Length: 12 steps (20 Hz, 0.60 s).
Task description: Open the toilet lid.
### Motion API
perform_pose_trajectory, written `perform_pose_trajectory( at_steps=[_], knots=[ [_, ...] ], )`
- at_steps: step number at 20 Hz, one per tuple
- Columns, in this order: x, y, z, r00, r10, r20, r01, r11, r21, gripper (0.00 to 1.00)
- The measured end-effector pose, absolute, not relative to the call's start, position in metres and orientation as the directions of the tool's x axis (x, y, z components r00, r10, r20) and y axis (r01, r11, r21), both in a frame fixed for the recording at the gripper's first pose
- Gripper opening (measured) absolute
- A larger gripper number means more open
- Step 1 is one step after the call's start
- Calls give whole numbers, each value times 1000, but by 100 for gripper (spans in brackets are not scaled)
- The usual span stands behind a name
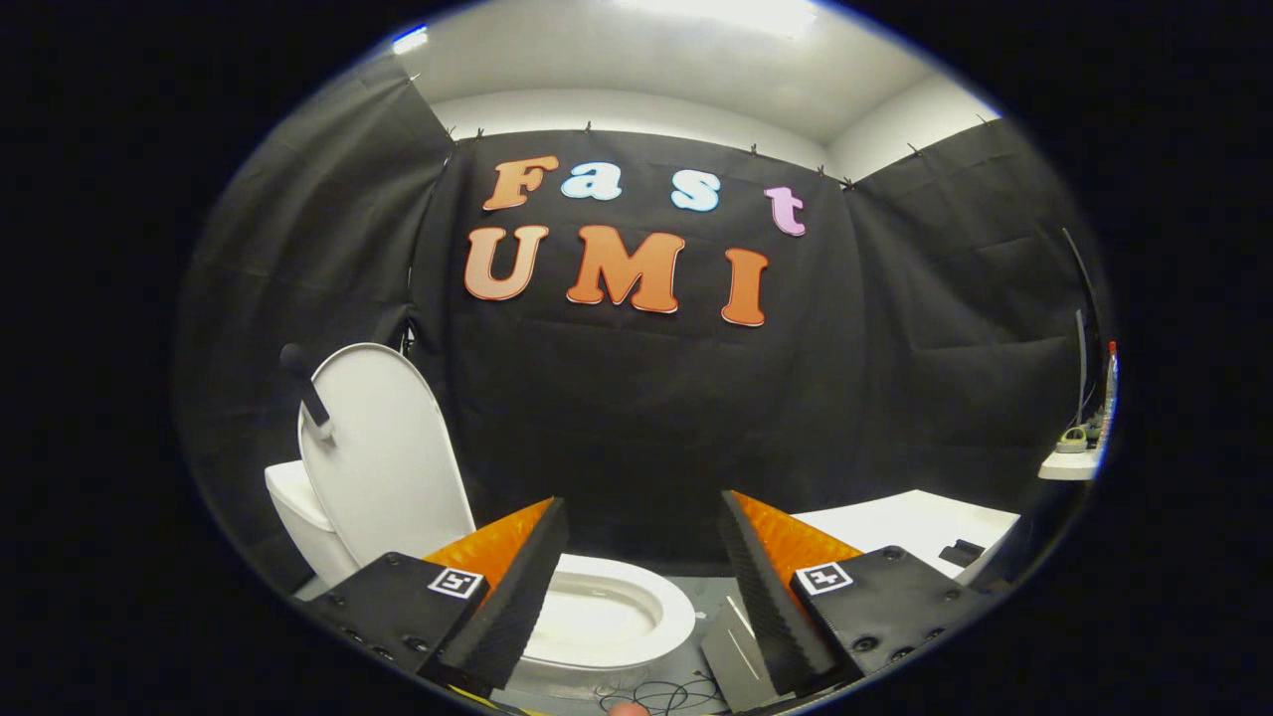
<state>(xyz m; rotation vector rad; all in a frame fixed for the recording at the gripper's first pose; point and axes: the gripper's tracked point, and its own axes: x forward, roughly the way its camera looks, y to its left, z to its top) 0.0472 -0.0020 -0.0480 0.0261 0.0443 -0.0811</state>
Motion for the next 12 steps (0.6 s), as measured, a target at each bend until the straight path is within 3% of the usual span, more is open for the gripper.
perform_pose_trajectory(
  at_steps=[12],
  knots=[
    [45, 23, -35, 1000, -17, -21, 18, 999, 41, 98]
  ],
)
